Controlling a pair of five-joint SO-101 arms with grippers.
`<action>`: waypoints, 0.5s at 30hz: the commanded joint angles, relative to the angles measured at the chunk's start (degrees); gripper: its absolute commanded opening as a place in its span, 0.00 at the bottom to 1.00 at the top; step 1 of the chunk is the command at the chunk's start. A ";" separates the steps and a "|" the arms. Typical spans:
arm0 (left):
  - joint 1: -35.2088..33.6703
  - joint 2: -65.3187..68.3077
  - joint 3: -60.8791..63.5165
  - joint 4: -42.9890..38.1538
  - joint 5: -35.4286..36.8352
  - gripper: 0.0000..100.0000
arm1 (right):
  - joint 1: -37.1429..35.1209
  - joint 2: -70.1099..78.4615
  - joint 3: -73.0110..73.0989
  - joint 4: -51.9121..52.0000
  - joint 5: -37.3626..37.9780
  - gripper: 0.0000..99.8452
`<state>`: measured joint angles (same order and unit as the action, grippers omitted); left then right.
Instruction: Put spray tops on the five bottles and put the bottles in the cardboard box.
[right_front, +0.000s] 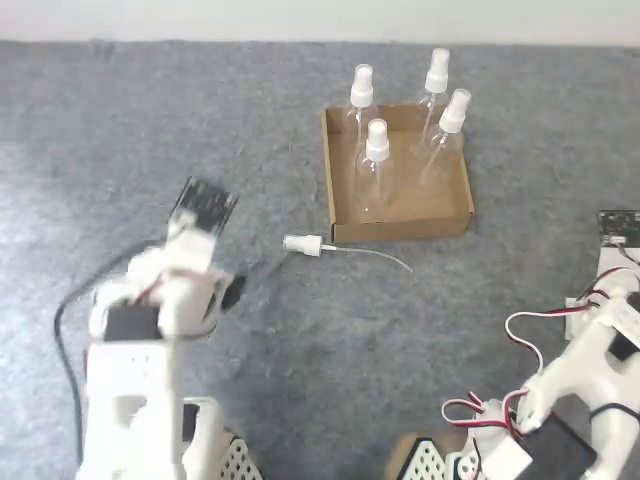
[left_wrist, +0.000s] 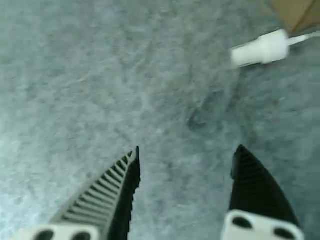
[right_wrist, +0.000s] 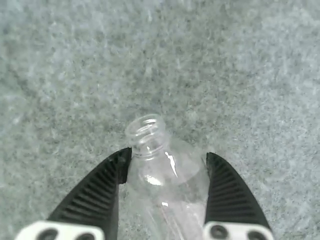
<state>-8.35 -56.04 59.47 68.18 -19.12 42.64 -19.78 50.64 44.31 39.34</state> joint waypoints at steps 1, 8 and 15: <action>5.80 19.34 -16.31 -0.35 13.01 0.27 | 0.75 -0.04 -2.90 -0.13 -0.44 0.11; 11.52 37.80 -22.46 -9.67 25.23 0.27 | 0.75 -0.04 -2.90 -0.13 -0.35 0.11; 12.04 49.76 -25.80 -16.44 36.13 0.27 | 0.40 -0.04 -1.23 -0.48 2.55 0.11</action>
<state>2.81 -9.98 38.37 54.55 12.44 42.73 -19.78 50.64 44.31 39.60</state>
